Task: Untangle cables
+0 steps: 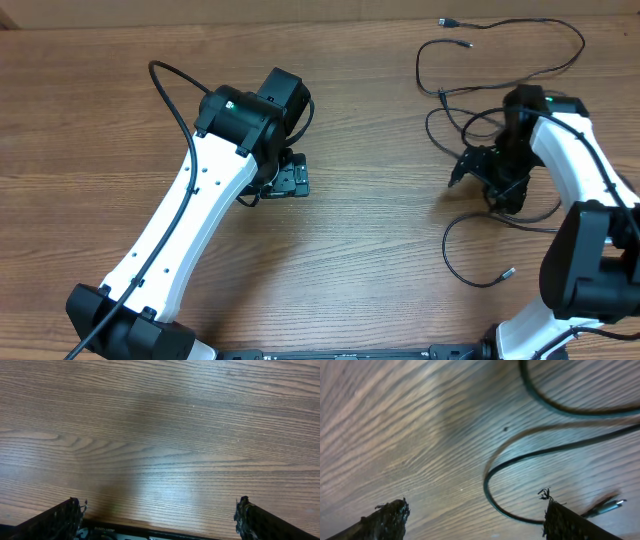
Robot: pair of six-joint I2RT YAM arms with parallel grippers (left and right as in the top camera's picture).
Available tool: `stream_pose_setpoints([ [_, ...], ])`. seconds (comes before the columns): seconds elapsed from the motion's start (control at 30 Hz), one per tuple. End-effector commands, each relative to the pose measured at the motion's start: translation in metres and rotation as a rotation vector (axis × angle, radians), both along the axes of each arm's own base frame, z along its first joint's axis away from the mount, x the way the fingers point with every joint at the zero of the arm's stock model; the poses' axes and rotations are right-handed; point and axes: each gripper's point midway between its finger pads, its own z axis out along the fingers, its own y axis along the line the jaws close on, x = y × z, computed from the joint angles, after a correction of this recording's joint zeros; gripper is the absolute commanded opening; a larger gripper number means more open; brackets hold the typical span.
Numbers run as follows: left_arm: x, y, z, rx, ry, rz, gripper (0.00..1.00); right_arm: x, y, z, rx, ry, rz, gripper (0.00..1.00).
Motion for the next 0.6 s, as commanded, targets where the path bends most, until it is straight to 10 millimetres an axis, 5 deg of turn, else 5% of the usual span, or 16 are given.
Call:
stream_pose_setpoints([
  [0.0, 0.006, 0.002, 0.005, 0.004, -0.027, 0.014, 0.99, -0.003, 0.001, 0.004, -0.043, -0.006, 0.022, 0.87],
  [0.3, 0.006, 0.002, 0.005, 0.004, -0.027, 0.014, 1.00, -0.014, 0.007, -0.003, -0.107, 0.040, 0.001, 0.84],
  [0.57, 0.006, 0.001, 0.005, 0.003, -0.030, 0.014, 1.00, -0.027, 0.018, -0.039, -0.118, 0.052, -0.032, 0.73],
])
